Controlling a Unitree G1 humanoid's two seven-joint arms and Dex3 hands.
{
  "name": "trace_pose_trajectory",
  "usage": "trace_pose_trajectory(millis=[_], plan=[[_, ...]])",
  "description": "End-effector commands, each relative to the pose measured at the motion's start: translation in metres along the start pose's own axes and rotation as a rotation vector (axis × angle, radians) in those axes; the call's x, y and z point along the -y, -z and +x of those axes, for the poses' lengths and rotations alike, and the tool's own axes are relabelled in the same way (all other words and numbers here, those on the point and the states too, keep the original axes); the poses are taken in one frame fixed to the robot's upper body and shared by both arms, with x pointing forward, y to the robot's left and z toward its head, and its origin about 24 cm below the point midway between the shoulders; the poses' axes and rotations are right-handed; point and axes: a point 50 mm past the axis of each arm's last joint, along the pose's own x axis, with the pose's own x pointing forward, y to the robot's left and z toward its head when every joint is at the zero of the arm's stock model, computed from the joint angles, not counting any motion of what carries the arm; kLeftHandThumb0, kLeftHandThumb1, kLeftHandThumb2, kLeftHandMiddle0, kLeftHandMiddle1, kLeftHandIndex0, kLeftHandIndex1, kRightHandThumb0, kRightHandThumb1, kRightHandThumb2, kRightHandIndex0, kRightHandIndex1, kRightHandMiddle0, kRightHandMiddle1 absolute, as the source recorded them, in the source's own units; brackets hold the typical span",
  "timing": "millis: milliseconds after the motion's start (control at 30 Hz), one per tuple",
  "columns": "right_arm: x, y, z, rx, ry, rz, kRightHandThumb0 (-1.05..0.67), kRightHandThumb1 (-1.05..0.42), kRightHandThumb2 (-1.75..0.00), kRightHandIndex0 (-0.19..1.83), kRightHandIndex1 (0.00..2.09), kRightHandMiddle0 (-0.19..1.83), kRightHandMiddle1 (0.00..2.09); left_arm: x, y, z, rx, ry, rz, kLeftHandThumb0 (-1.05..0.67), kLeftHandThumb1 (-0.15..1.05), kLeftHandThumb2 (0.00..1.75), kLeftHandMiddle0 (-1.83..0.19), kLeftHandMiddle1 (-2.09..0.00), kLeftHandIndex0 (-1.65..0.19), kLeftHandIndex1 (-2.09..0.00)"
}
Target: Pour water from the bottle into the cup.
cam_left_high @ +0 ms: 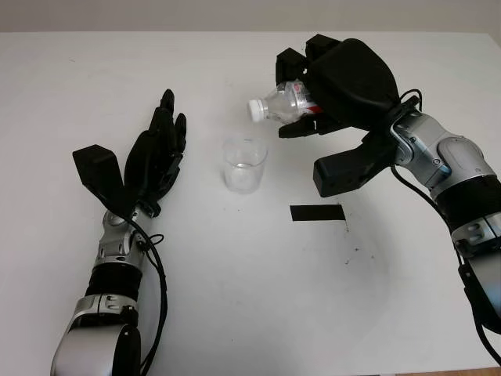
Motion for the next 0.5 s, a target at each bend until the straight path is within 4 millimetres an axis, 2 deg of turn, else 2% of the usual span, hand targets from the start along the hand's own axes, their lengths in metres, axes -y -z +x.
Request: trace_pose_trajectory(millis=[0,467], plan=[[0.0126,0.0034,0.0058,0.02,0.05,-0.03,-0.47,-1.05,-0.34,1.35,2.09,0.89,2.09,0.0001,0.0074,-0.0025,-0.021,-0.004,-0.017,-0.84,1.05,0.74,0.19,0.0,0.19,0.0],[0.0116,-0.0016,0.0075,0.126,0.065,-0.119,-0.48,-1.05,-0.36,1.28,2.09,0.89,2.09,-0.0002,0.0076,-0.0031,-0.022,-0.008,-0.004,-0.84,1.05,0.77,0.19,0.0,0.19,0.0]])
